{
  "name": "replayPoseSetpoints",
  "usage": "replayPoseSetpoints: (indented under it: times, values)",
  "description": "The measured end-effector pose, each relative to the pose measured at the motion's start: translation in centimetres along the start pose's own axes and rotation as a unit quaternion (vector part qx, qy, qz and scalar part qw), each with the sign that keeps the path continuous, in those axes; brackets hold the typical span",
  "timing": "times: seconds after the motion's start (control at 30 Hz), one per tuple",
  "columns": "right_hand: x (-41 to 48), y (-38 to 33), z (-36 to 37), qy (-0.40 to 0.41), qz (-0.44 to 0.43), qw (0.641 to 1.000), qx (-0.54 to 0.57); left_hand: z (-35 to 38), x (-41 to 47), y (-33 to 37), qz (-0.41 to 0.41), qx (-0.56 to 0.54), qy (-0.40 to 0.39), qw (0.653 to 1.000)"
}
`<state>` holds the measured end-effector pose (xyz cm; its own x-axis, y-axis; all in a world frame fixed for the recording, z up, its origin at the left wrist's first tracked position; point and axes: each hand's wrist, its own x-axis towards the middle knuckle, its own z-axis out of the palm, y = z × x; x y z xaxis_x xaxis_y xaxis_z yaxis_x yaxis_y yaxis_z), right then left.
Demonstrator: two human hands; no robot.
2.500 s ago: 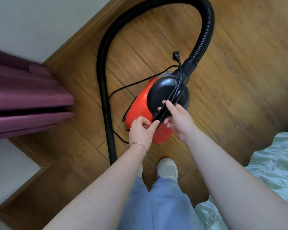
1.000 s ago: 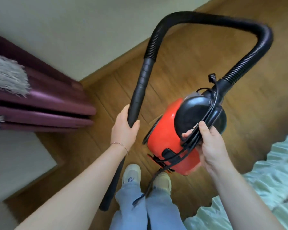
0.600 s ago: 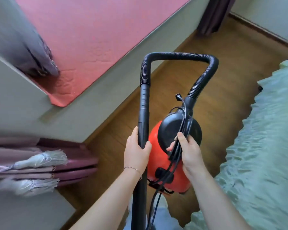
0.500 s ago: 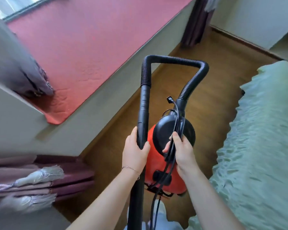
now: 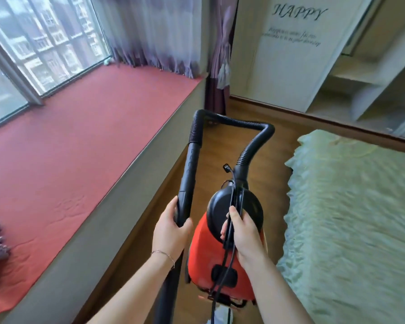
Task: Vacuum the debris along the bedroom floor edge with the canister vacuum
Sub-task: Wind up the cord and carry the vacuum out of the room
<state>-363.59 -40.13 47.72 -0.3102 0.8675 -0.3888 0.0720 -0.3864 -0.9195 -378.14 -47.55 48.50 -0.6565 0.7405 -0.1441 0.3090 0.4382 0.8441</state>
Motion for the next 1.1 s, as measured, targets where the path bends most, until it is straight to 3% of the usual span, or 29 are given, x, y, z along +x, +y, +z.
replayPoseSetpoints:
  times: [0.43,0.87,1.1]
  values:
    - [17.3,-10.7,-8.5,0.065,0.011,0.998,0.001,10.5,16.7,12.8,0.081,0.029,-0.04,0.995]
    - [40.0,-20.9,-11.2,0.21,0.047,0.975,0.052,21.6,42.2,23.3,0.163,0.061,-0.162,0.971]
    - [49.6,-26.7,-15.0,0.264,0.033,0.959,0.097,28.5,51.0,30.0,0.191,0.051,-0.215,0.956]
